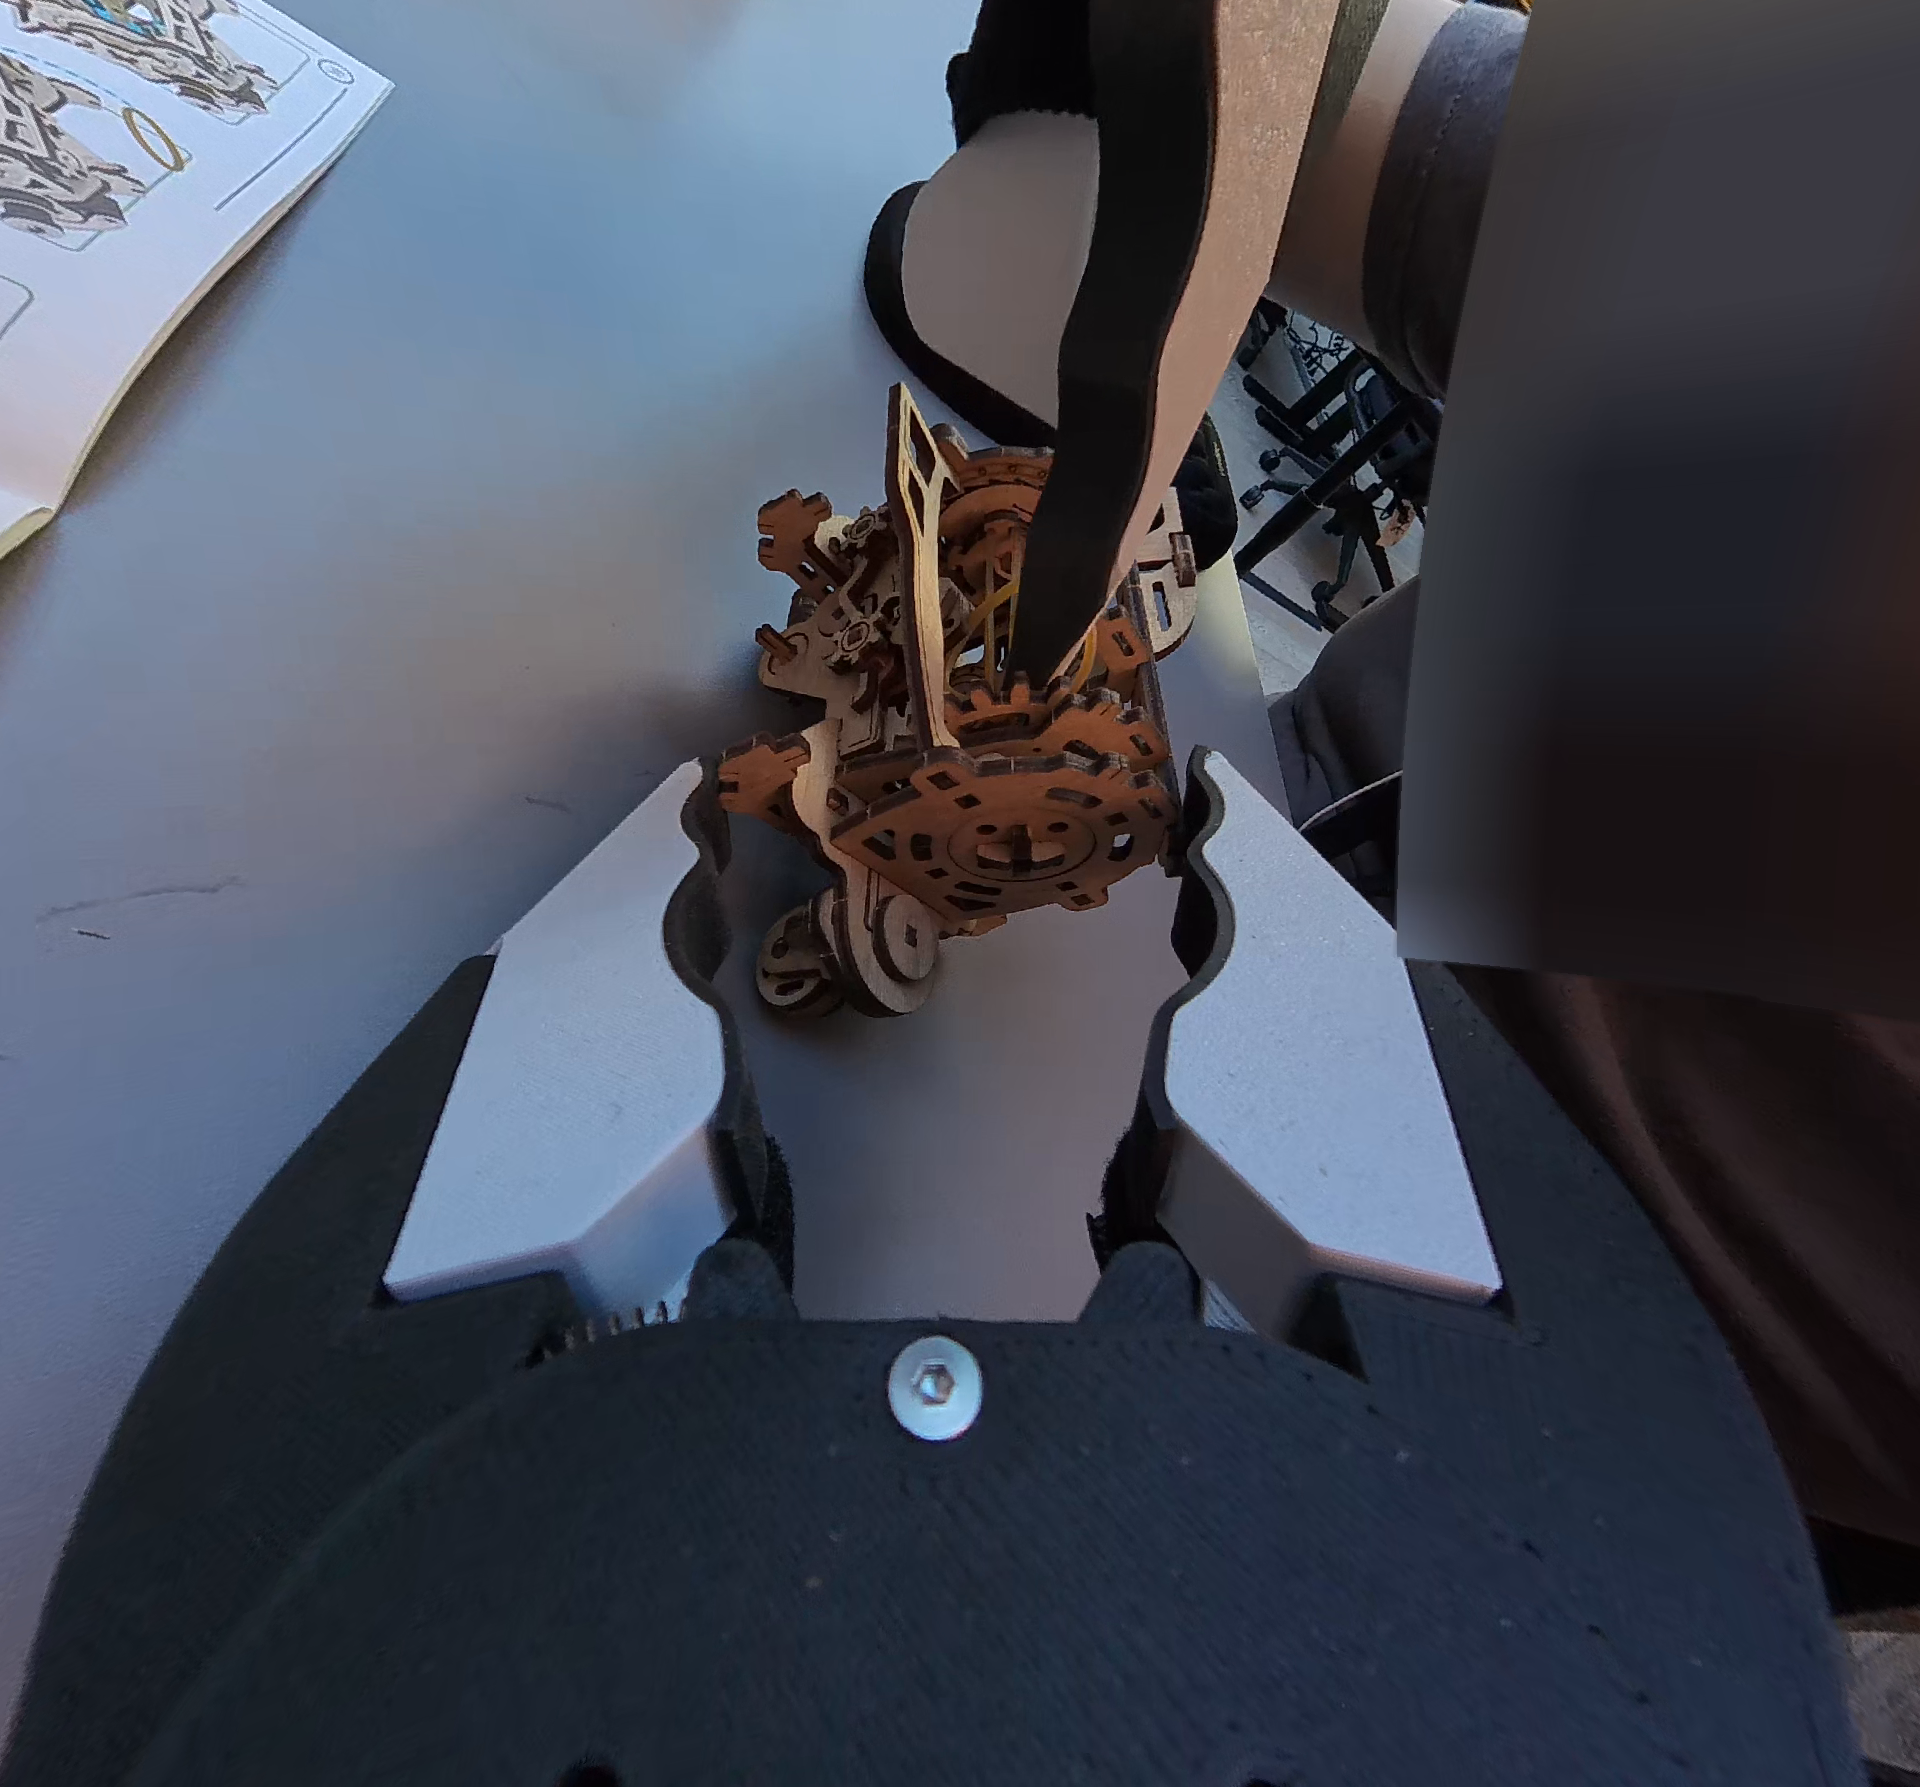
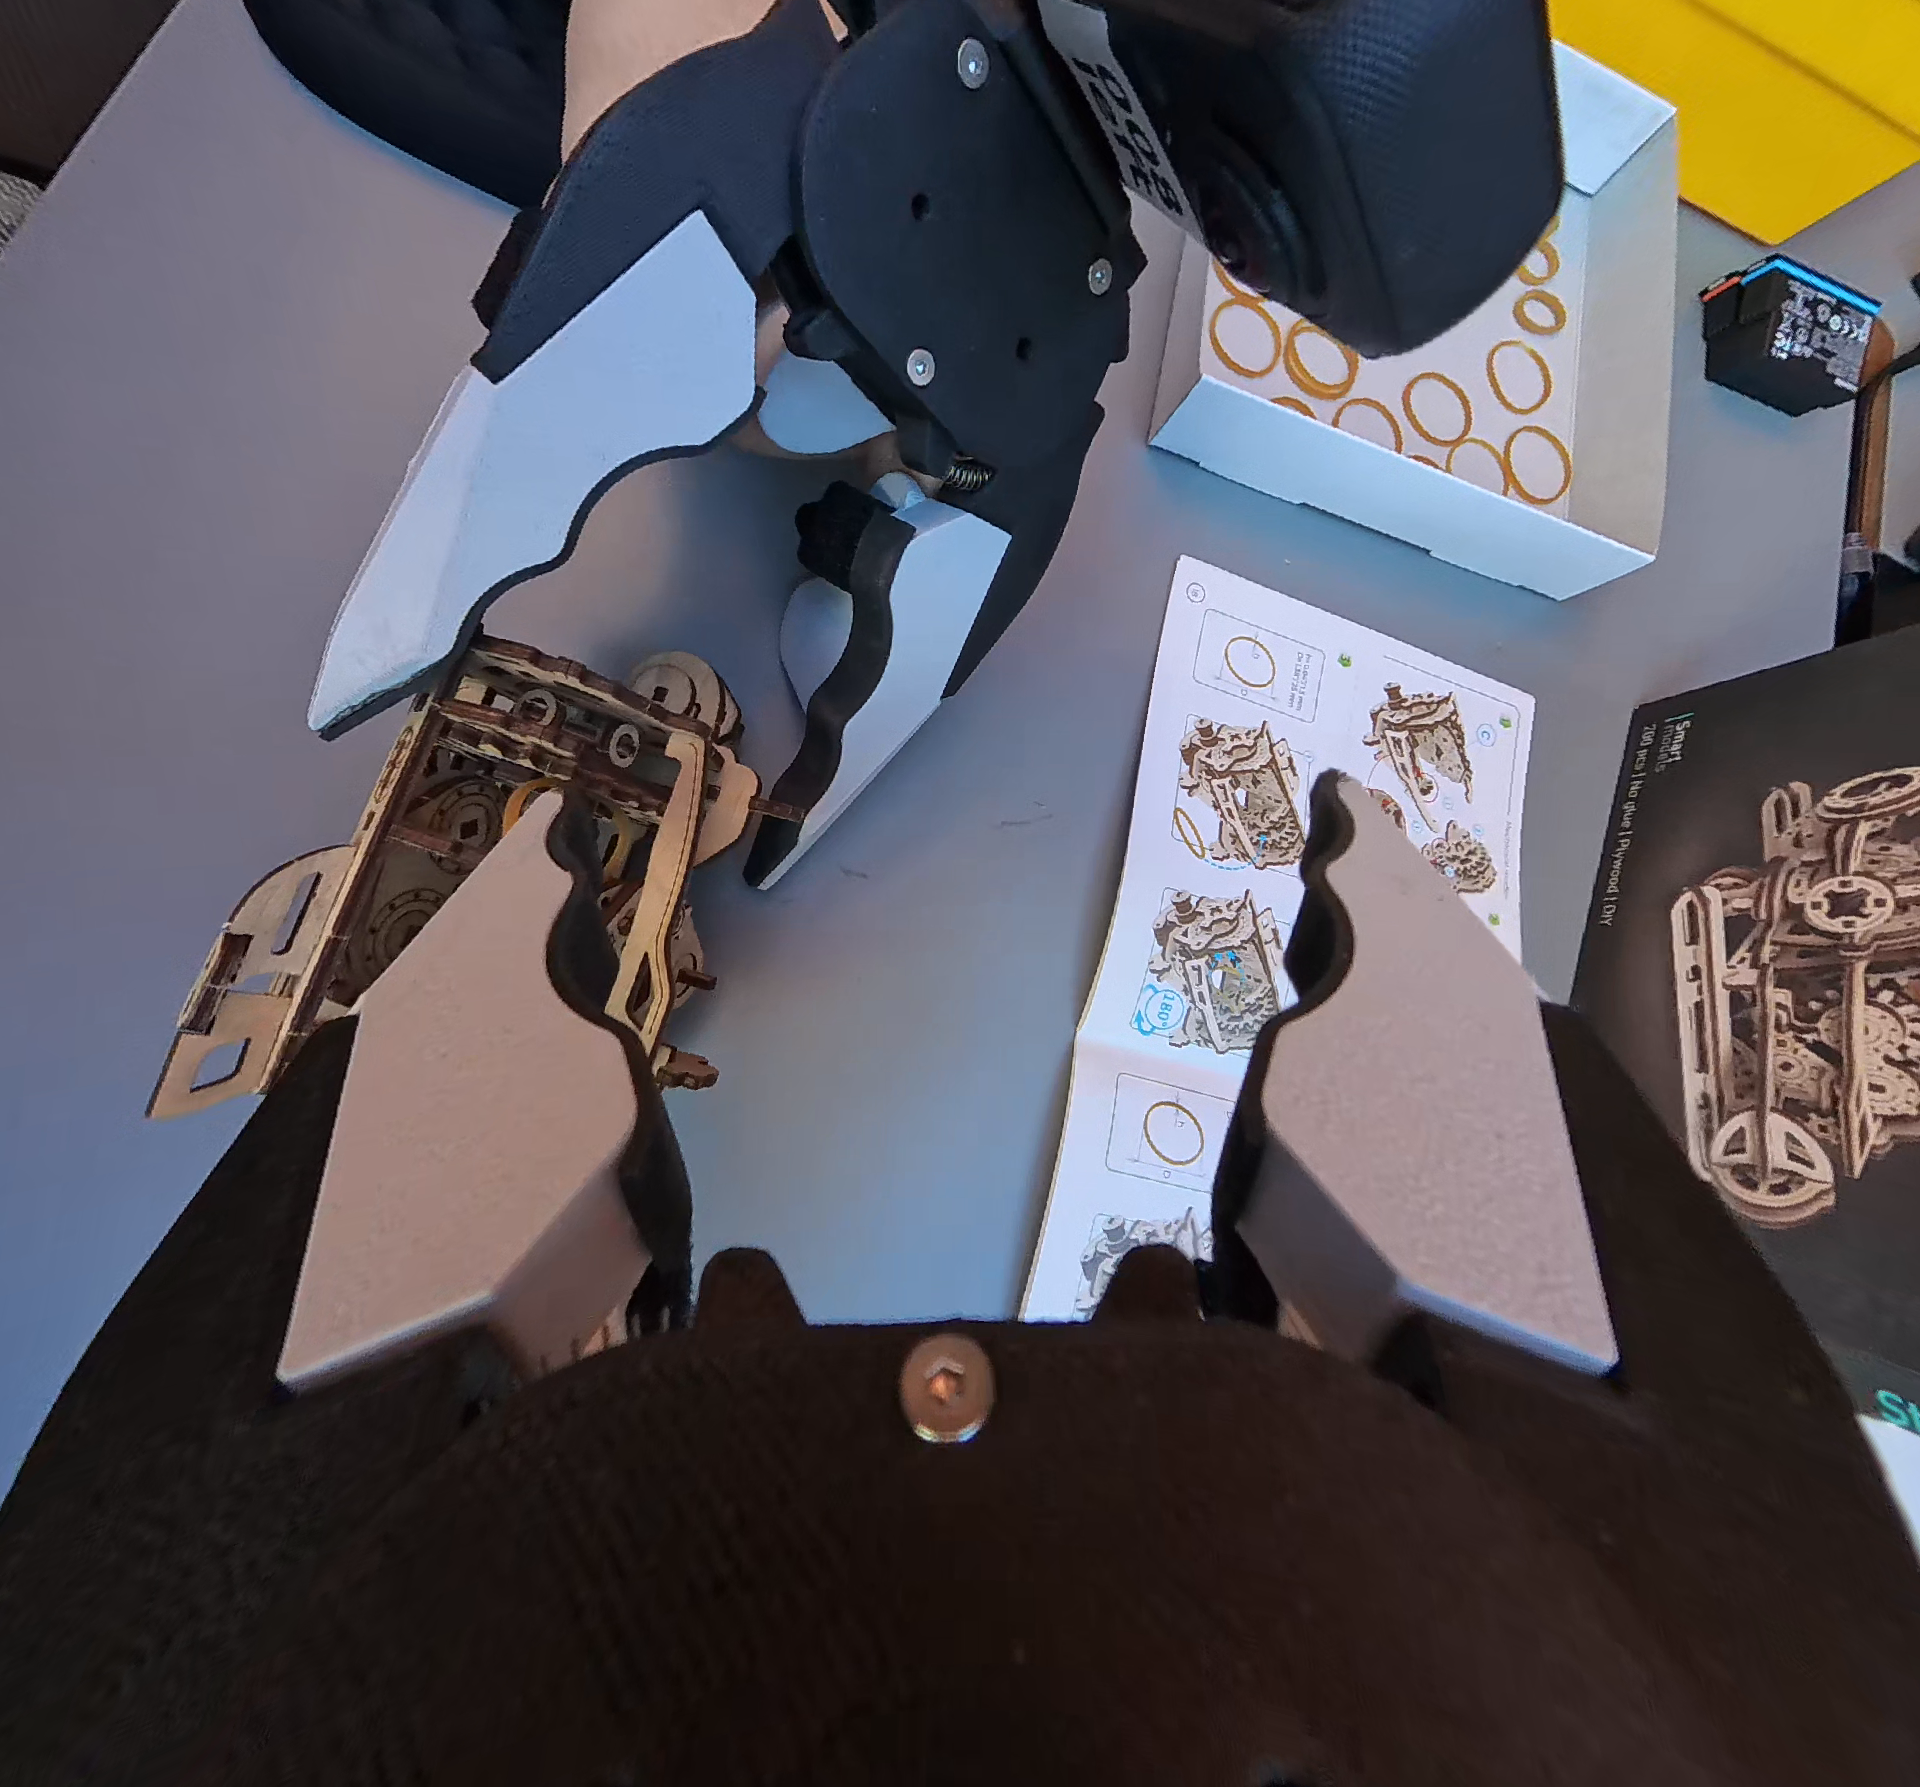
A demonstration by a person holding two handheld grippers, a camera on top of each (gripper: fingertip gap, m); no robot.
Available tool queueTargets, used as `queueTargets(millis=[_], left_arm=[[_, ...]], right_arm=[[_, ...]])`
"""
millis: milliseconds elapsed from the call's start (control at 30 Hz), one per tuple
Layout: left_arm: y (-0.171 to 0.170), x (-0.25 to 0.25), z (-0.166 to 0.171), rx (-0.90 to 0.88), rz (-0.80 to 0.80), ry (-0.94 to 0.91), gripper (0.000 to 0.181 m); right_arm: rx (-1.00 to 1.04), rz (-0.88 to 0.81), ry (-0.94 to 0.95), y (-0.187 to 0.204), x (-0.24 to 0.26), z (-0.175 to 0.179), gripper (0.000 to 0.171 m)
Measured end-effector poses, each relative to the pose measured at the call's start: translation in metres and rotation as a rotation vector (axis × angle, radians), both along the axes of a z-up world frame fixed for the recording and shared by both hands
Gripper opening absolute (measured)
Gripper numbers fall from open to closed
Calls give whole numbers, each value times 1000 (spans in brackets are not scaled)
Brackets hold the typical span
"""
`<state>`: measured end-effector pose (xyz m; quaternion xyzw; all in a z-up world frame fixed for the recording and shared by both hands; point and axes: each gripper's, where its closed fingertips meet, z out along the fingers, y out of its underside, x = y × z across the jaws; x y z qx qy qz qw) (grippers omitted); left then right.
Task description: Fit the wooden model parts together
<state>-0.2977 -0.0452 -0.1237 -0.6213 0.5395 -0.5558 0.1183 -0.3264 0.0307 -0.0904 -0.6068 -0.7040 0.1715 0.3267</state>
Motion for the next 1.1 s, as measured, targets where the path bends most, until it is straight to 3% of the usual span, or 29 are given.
queueTargets(millis=[233,1100], left_arm=[[0,0,0,-2,1,0,86],[0,0,0,-4,-3,1,86]], right_arm=[[-48,-2,59,1,0,4,132],[2,143,-96,-8,-9,-3,130]])
